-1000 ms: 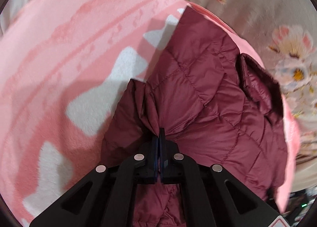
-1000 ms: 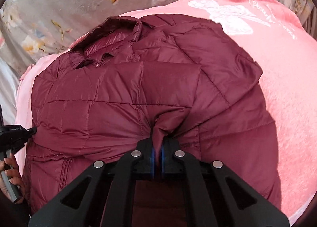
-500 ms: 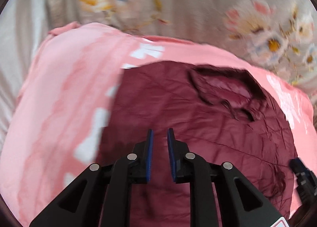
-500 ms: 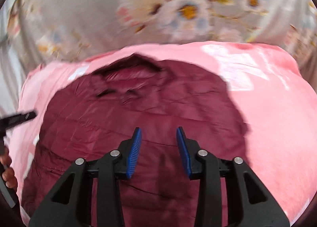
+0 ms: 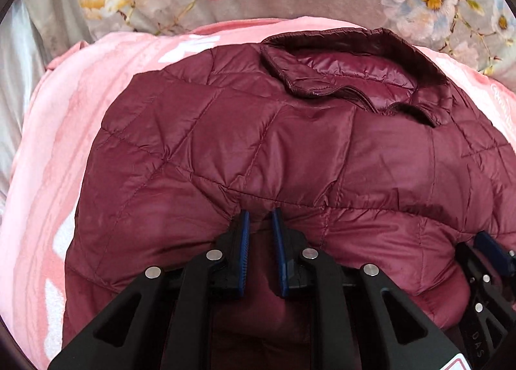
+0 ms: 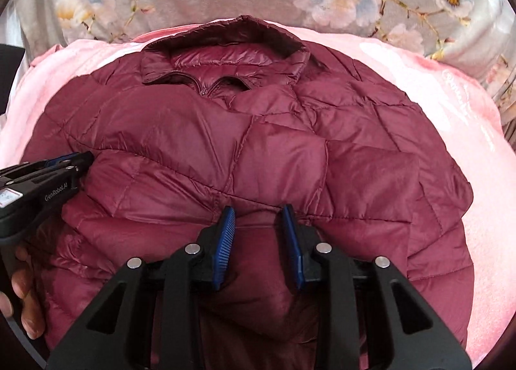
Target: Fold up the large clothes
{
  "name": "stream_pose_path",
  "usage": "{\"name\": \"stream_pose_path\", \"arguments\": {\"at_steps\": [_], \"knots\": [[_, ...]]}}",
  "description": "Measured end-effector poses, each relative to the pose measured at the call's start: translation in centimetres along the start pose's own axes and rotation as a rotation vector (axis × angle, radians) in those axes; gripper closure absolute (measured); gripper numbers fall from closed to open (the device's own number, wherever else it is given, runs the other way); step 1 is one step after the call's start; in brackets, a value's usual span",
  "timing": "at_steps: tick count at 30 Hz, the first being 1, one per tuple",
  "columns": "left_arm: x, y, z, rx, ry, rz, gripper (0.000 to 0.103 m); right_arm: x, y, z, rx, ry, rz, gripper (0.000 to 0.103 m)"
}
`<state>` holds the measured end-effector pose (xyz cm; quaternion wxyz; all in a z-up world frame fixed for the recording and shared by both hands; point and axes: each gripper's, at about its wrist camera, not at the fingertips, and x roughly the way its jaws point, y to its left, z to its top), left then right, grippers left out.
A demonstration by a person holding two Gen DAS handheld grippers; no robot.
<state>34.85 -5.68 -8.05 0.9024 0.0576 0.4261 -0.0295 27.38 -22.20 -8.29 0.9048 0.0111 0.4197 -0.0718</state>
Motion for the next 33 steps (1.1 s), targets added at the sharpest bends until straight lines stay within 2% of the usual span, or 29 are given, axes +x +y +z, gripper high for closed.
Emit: {"name": "stream_pose_path", "arguments": {"at_steps": [5,18,19,20,21,22,24,26,28,31,33], "knots": [[0.0,-0.4,-0.3,0.019,-0.028,0.032,0.087,0.3,-0.3,0.1,0.005,-0.004,0.007,0.074],[-0.1,-0.2,-0.4,0.013,-0.034,0.023,0.087,0.1,-0.7,0.2,0.022,0.003,0.03,0.072],[-0.3,0.2,-0.2,0.004,-0.019,-0.003,0.086,-0.1,-1.0,0.5,0.038,0.017,0.059,0.07],[-0.6,0.8,0.2,-0.006,0.005,-0.038,0.082,-0.5,-1.7,0.9,0.065,0.024,0.102,0.061],[-0.9,1.8,1.0,-0.038,0.043,-0.105,0.079,-0.8,-2.5,1.4,0.1,0.02,0.141,0.053],[-1.2,2.6,1.7,-0.073,0.06,-0.155,0.075,-1.3,-3.9,2.3,0.166,0.007,0.193,0.051],[-2.3,4.5,4.1,-0.147,0.053,-0.248,0.073,-1.6,-6.3,4.3,0.271,-0.007,0.271,0.05],[-2.6,5.3,6.5,-0.172,0.042,-0.3,0.067,-0.7,-9.0,7.0,0.386,-0.011,0.36,0.049],[-1.9,5.2,9.2,-0.19,0.05,-0.363,0.049,0.9,-10.4,9.0,0.445,0.005,0.387,0.044],[1.4,4.1,12.3,-0.198,0.117,-0.392,0.046,4.4,-10.7,11.7,0.447,0.054,0.356,0.043],[4.4,3.4,13.4,-0.224,0.183,-0.416,0.046,6.3,-10.8,12.2,0.477,0.088,0.366,0.043]]}}
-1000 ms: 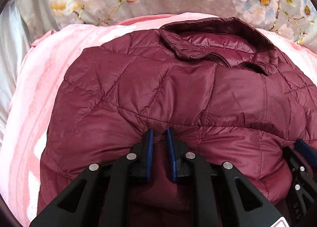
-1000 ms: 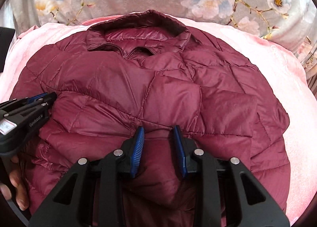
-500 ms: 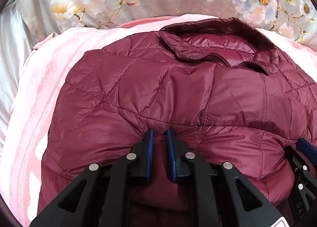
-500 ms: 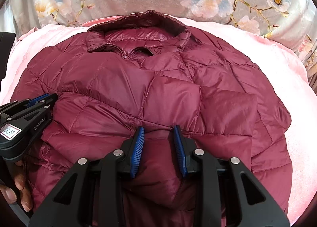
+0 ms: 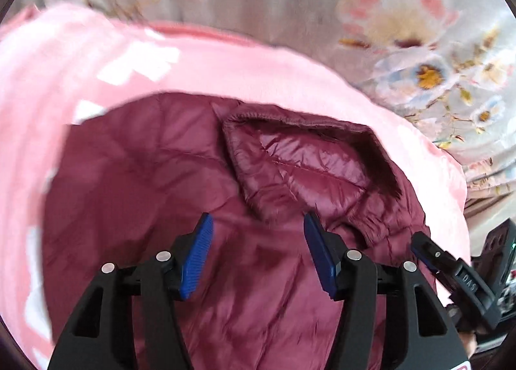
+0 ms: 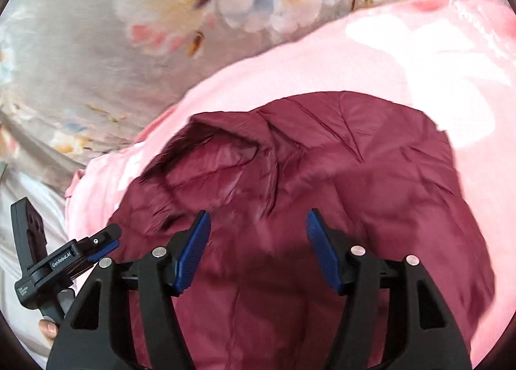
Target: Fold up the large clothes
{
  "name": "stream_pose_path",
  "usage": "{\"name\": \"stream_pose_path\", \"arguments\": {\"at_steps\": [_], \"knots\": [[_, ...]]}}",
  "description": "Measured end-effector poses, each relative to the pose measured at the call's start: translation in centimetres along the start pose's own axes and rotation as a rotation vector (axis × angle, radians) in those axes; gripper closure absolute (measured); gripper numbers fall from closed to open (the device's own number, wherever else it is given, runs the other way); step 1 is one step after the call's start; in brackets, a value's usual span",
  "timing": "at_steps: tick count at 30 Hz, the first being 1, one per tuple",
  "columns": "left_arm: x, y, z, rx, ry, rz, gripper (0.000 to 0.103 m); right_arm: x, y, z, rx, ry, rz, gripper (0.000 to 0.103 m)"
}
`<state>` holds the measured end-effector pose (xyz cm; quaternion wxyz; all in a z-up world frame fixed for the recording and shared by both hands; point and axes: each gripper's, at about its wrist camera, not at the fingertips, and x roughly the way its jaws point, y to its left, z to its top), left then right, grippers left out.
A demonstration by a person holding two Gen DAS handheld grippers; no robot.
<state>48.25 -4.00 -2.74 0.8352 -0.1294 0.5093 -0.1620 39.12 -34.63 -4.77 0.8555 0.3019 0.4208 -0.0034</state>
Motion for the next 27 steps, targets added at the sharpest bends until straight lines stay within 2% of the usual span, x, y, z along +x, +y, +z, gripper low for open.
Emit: {"name": "stream_pose_path", "arguments": {"at_steps": [2,5,7,8,9,10,13,14,16,20,23,27], "knots": [[2.1,0.7,0.8,-0.05,0.043,-0.013,0.046,1.9,-0.4,0.4,0.032,0.032,-0.001,0.042],[3.9,1.6,0.9,-0.134,0.073,-0.072,0.048,3.5,-0.1,0.1,0.039,0.064,0.034,0.042],[4.2,1.2,0.8,-0.14,0.071,-0.119,0.054,4.0,0.6,0.1,0.042,0.086,0.112,0.054],[4.3,1.0,0.9,-0.138,0.076,-0.135,0.076,4.2,0.9,0.2,0.054,0.098,0.155,0.067],[4.5,0.7,1.0,-0.134,0.088,-0.143,0.089,4.2,1.1,0.3,0.065,0.105,0.203,0.089],[4.4,0.5,1.2,-0.131,0.089,-0.143,0.096,3.9,1.4,0.4,0.07,0.101,0.23,0.094],[2.3,0.2,1.3,-0.093,0.037,-0.146,0.097,0.9,2.5,0.5,0.015,0.017,0.26,0.096],[1.4,0.1,1.2,-0.073,0.015,-0.137,0.098,0.2,2.8,0.5,-0.018,-0.003,0.24,0.097],[0.3,0.1,0.4,-0.018,-0.031,-0.118,0.098,-0.1,2.9,-0.1,-0.103,-0.021,0.13,0.097],[2.9,0.7,-1.1,0.024,0.002,-0.021,0.097,2.7,1.2,-1.5,-0.132,0.047,-0.024,0.097],[4.0,0.9,-2.0,0.042,-0.018,-0.002,0.095,3.4,0.9,-2.2,-0.166,0.046,-0.058,0.098],[4.2,0.1,-2.9,0.114,-0.078,0.058,0.093,3.5,1.6,-2.6,-0.235,0.022,-0.11,0.098]]}}
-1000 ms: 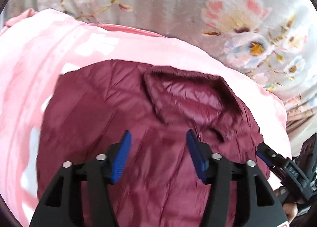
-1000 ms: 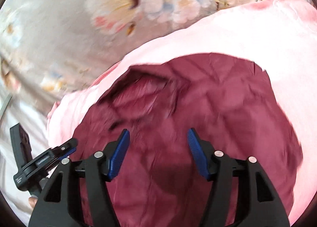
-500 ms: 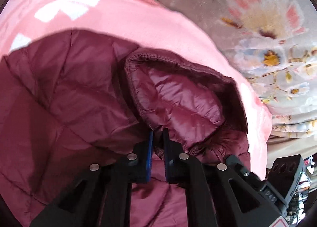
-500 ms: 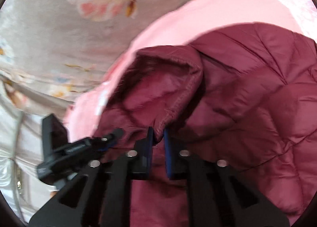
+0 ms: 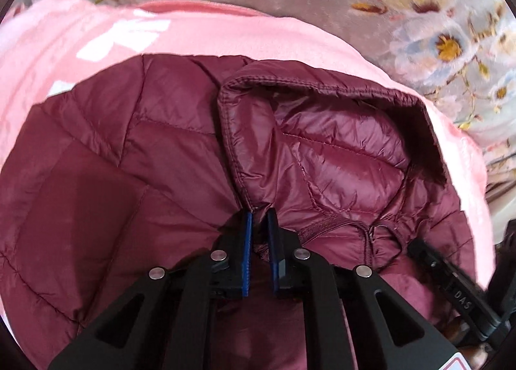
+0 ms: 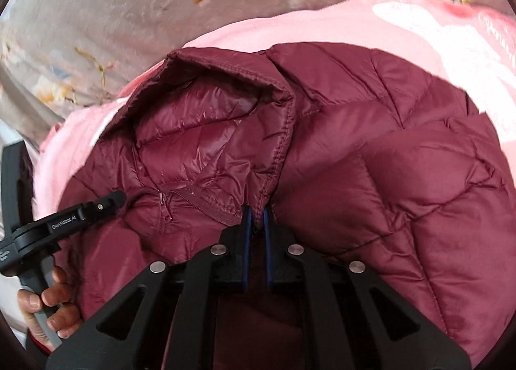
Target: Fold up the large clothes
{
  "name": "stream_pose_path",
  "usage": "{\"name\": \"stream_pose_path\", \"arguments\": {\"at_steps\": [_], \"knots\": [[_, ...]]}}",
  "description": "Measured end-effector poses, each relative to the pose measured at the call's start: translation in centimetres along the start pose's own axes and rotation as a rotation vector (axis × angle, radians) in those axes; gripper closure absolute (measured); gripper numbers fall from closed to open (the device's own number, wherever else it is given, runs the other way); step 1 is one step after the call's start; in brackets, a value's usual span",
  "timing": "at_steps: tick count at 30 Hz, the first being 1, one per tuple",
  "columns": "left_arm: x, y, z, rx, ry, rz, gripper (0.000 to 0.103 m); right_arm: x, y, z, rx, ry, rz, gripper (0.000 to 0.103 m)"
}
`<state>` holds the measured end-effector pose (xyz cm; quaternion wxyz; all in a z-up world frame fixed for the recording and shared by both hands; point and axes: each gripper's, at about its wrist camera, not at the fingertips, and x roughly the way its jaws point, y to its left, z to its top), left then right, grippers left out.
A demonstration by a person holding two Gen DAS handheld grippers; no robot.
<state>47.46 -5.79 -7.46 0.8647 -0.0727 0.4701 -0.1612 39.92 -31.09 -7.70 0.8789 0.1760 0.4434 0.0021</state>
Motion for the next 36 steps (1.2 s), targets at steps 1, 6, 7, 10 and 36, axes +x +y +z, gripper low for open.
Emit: {"name": "stream_pose_path", "arguments": {"at_steps": [1,6,7,10,36], "knots": [[-0.1,-0.1,-0.2,0.013,-0.011,0.012,0.092,-0.1,0.1,0.2,-0.005,0.006,-0.004,0.098],[-3.2,-0.1,0.0,0.07,-0.034,0.041,0.089,-3.6,-0.7,1.2,0.051,0.005,0.023,0.09],[-4.2,0.1,0.1,0.079,-0.049,0.043,0.089,-4.8,-0.8,2.0,0.05,-0.031,0.023,0.091],[-6.5,-0.2,3.0,0.084,-0.111,0.07,0.089,-7.0,-0.6,5.6,0.082,-0.109,0.043,0.09],[4.1,-2.3,6.2,0.109,-0.082,0.191,0.09,3.9,2.0,6.9,-0.122,-0.087,-0.116,0.094]]}}
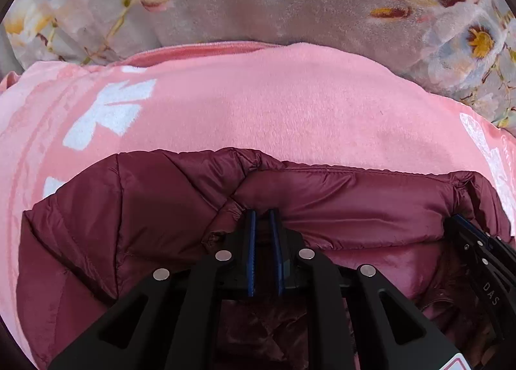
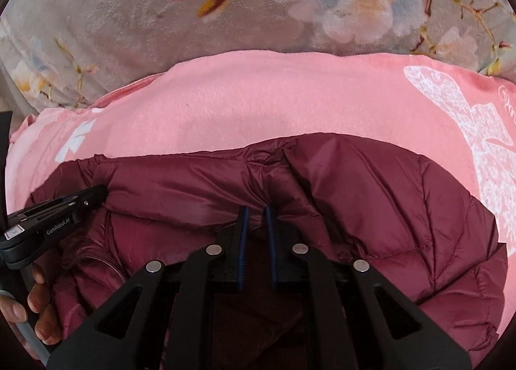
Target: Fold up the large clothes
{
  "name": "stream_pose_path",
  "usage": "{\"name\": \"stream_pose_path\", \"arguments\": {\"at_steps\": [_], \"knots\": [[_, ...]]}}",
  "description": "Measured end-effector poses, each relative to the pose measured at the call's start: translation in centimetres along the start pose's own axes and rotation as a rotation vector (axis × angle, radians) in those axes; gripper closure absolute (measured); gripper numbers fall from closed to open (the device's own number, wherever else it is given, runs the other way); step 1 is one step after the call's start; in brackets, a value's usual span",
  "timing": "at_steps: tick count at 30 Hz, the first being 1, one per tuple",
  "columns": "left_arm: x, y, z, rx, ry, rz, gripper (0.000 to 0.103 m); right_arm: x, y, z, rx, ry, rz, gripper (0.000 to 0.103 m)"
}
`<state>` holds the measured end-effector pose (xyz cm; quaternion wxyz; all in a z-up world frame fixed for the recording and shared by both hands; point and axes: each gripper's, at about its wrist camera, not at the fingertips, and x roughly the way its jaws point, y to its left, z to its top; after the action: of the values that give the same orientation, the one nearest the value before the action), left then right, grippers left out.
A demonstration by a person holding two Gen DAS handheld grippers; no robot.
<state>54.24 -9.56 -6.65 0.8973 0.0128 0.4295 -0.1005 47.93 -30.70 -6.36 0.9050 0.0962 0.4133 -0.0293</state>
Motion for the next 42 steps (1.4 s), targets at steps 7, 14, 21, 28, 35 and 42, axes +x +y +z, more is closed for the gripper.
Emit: {"name": "stream_pose_path", "arguments": {"at_steps": [7,14,21,28,35,42], "knots": [[-0.1,-0.9,-0.4,0.051,-0.026,0.06,0.09,0.2,0.3,0.0,-0.009,-0.013,-0.016,0.094],[-0.1,-0.9,-0.4,0.066,-0.026,0.074,0.09,0.2,0.6,0.0,-0.018,-0.015,-0.026,0.094],[0.0,-0.7,-0.2,0.056,-0.021,0.061,0.09,0.1,-0.9,0.1,0.053,-0.019,0.054,0.094],[-9.9,3.9,-4.5,0.071,-0.044,-0.006,0.063,-14.4,-4.0,-5.0,0.096,-0.105,0.064,0.059],[-21.3,14.0,-15.6,-0.029,0.043,0.032,0.043,-26.6,-10.9,-18.8,0.19,-0.02,0.032,0.043],[-25.6,20.1,-26.8,-0.239,0.209,-0.041,0.043,-31.8,-13.3,-30.3,0.267,0.097,0.046,0.037]]}}
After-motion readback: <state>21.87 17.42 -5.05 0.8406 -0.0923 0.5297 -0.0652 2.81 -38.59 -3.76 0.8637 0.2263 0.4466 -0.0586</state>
